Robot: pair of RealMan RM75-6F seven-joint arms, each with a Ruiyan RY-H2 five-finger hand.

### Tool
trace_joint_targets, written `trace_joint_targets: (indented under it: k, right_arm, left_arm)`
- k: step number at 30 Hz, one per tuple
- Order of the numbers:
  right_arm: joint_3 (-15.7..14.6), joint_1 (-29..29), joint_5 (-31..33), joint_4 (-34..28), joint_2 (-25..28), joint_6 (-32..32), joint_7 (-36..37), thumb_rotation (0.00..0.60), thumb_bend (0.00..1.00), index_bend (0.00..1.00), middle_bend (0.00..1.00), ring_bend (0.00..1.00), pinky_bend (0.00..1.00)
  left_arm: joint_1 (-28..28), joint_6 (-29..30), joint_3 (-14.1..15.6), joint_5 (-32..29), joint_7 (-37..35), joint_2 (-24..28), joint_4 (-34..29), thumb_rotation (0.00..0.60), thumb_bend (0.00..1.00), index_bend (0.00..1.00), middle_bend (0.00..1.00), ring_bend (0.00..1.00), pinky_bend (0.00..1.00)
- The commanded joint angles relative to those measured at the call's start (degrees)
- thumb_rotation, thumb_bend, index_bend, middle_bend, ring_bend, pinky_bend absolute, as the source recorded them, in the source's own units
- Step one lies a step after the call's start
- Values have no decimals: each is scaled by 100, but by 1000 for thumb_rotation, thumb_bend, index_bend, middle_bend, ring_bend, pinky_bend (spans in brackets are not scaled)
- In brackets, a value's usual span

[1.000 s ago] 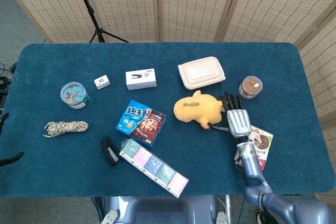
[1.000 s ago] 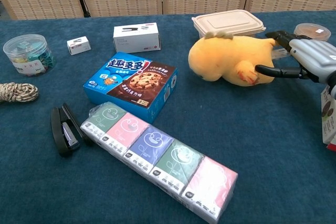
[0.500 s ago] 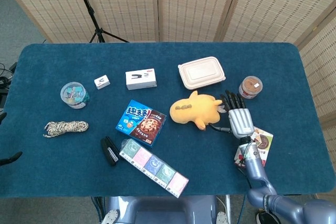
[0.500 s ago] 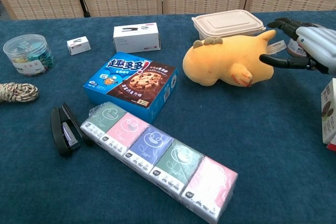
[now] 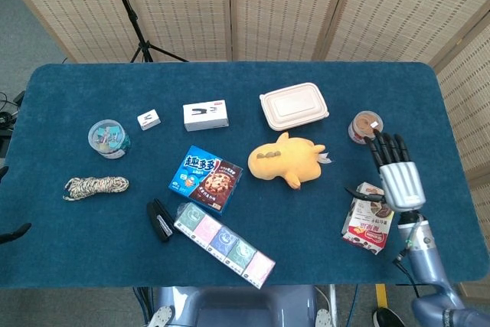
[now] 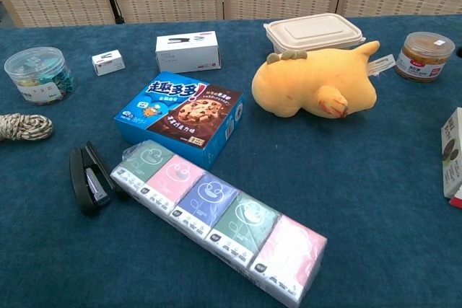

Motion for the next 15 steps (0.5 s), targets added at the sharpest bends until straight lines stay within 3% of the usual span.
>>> trace_joint_targets:
  k: [1, 6, 9, 13, 15]
  right_arm:
    - [-149, -310, 7, -127, 341, 199, 70, 133, 0, 0, 0, 0, 0]
    - [-251, -763, -52, -123, 573, 678, 556, 141, 0, 0, 0, 0, 0]
    - [-259, -994, -129, -172, 628, 1032, 746, 179, 0, 0, 0, 0, 0]
    - [-277, -1184, -254, -210, 642, 1336, 764, 389, 0, 0, 0, 0, 0]
    - [-279, -1226, -290, -232, 654, 1373, 759, 424, 0, 0, 0, 0, 0]
  left_arm:
    - [20, 61, 6, 24, 78, -81, 34, 600, 0, 0, 0, 0, 0]
    - [38, 206, 83, 321, -79, -217, 309, 600, 0, 0, 0, 0, 0]
    - [42, 227, 82, 333, -84, -279, 382, 600, 0, 0, 0, 0, 0]
    - [41, 232, 87, 347, -22, -321, 388, 600, 0, 0, 0, 0, 0]
    - [37, 215, 97, 352, 12, -330, 382, 600, 0, 0, 0, 0, 0]
